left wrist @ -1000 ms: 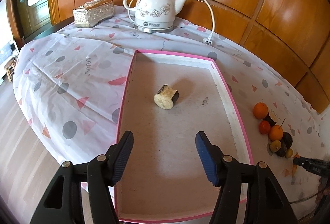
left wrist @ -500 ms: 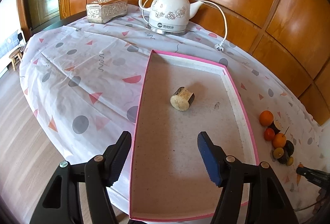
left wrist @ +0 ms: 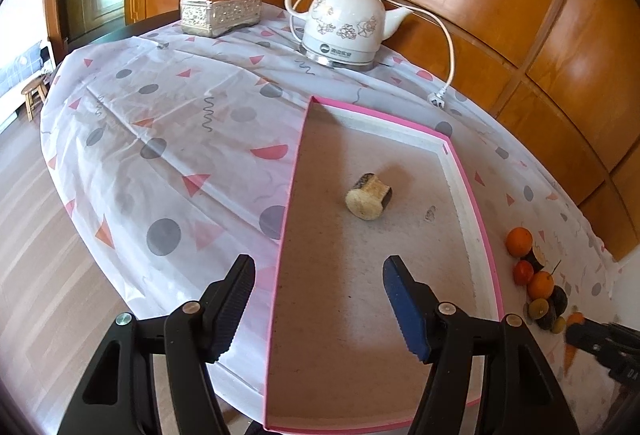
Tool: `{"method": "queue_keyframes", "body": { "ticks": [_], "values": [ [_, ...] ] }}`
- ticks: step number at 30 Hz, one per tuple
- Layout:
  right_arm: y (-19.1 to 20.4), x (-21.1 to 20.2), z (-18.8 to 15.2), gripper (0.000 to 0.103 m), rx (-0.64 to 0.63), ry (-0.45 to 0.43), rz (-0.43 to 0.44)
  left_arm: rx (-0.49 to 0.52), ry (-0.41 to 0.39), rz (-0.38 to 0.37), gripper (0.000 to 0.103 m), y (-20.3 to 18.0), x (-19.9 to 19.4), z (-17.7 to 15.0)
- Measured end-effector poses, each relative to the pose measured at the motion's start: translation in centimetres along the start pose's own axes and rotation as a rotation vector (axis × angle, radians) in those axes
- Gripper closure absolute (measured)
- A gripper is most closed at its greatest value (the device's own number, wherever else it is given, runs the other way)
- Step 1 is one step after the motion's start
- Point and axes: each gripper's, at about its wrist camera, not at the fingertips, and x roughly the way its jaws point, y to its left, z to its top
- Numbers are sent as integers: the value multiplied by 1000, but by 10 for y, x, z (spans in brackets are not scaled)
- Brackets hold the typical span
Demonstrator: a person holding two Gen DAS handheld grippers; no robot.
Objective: Organize fruits
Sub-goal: 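Carry the carrot into the pink tray and release it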
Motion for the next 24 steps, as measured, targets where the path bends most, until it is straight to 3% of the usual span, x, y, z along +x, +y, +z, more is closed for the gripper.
{"method": "queue_keyframes", "body": {
  "ticks": [5,13,17,21,24],
  "values": [
    [45,27,24,80,-72,7,47,-46,-14,14,36,16,-1,5],
    [92,70,53,80,-122,33,45,-140,-30,59,36,49,-1,12],
    [100,88,59,79,-111,37,39,-150,-15,65,36,52,3,10],
    [98,91,60,68,-79,30,46,-138,-8,60,36,50,5,7],
    [92,85,58,68,-61,21,33,-129,-6,58,36,47,6,6]
  ]
}}
